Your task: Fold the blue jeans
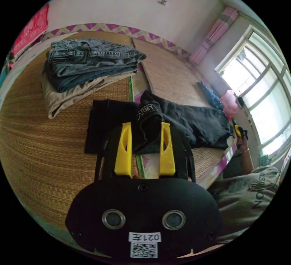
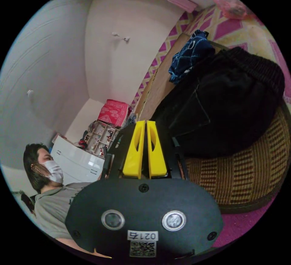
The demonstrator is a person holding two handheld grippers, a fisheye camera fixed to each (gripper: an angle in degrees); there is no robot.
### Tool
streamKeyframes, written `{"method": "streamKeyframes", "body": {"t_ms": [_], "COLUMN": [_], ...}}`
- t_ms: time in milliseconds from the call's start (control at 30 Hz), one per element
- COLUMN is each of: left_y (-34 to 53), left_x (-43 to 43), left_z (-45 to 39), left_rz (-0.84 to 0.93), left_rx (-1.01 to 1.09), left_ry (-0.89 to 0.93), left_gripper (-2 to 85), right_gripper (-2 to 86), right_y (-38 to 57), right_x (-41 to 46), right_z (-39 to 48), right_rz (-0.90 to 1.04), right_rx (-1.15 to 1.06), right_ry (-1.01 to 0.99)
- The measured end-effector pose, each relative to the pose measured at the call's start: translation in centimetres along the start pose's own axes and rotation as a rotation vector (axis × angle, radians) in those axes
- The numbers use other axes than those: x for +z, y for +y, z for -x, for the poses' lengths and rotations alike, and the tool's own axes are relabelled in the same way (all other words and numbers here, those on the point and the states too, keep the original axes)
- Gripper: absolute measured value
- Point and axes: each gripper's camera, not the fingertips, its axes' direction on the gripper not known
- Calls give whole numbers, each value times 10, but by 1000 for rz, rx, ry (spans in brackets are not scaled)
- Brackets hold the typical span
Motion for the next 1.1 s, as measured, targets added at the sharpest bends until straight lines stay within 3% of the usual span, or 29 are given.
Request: {"method": "streamKeyframes", "body": {"t_ms": [300,433,567,633,800,933,1100], "left_y": [-3,-1,9,13,15,12,8], "left_x": [25,48,66,69,64,67,78], "left_z": [-54,-74,-91,-96,-102,-106,-97], "left_rz": [58,104,95,82,73,145,189], "left_rx": [198,298,397,429,481,559,613], "left_ry": [-126,-233,-415,-438,-463,-501,-521], "left_gripper": [105,75,9,0,16,100,80], "right_gripper": [-3,1,4,3,14,63,59], "right_y": [50,81,122,136,162,174,180], "right_x": [55,90,121,129,147,161,171], "right_z": [35,67,95,98,96,91,83], "right_rz": [97,162,94,61,27,58,75], "right_rx": [-156,-324,-498,-514,-545,-524,-495], "right_ry": [59,321,604,651,686,669,606]}}
